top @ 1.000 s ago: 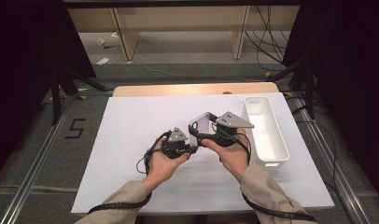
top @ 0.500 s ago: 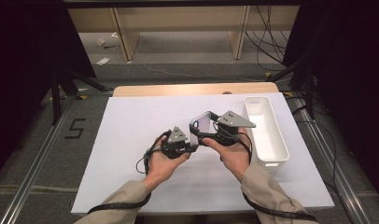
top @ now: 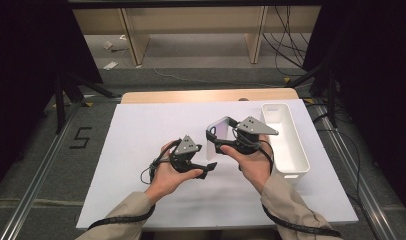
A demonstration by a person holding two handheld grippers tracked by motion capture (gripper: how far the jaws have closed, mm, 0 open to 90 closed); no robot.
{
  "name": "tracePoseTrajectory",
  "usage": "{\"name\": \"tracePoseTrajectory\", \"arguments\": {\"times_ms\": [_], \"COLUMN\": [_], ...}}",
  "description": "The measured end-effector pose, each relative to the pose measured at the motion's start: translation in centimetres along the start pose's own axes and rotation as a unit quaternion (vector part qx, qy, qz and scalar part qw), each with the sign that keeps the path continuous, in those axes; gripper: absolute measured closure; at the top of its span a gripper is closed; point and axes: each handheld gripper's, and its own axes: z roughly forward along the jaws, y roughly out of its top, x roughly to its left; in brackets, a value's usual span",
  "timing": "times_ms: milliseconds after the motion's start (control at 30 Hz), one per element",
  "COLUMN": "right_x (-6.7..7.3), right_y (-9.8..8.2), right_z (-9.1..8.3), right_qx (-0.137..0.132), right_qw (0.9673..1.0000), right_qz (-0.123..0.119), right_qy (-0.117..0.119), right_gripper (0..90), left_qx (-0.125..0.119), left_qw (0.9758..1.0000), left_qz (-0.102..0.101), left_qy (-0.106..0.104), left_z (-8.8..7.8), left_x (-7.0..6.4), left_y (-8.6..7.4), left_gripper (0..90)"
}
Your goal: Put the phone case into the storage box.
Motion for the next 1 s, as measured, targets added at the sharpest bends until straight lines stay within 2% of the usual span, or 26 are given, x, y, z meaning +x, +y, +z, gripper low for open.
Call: {"name": "tracePoseTrajectory", "arguments": {"times_ms": [100, 233, 500, 767, 1000], "right_x": [-0.1, -0.3, -0.7, -1.1, -1.3], "right_y": [0.1, 0.3, 0.4, 0.7, 0.7], "right_z": [-0.1, -0.3, -0.6, -0.9, -0.9], "right_qx": [-0.001, -0.003, -0.006, -0.007, -0.008], "right_qw": [1.0000, 1.0000, 0.9999, 0.9998, 0.9997], "right_qz": [0.002, 0.002, 0.004, 0.004, 0.005], "right_qy": [-0.002, -0.005, -0.011, -0.019, -0.022], "right_gripper": [18.2, 18.2, 18.2, 18.2, 18.2], "left_qx": [-0.001, 0.002, 0.001, -0.007, -0.010], "left_qw": [1.0000, 0.9997, 0.9992, 0.9993, 0.9991], "left_qz": [0.009, 0.023, 0.039, 0.033, 0.037], "left_qy": [0.001, 0.002, 0.003, 0.014, 0.019], "left_z": [-0.5, -1.0, -2.0, -3.5, -4.5], "left_x": [0.1, 0.2, 0.3, 0.9, 1.2], "left_y": [0.2, 0.1, -0.1, -0.6, -1.0], "left_gripper": [4.6, 0.0, 0.0, 0.0, 0.0]}}
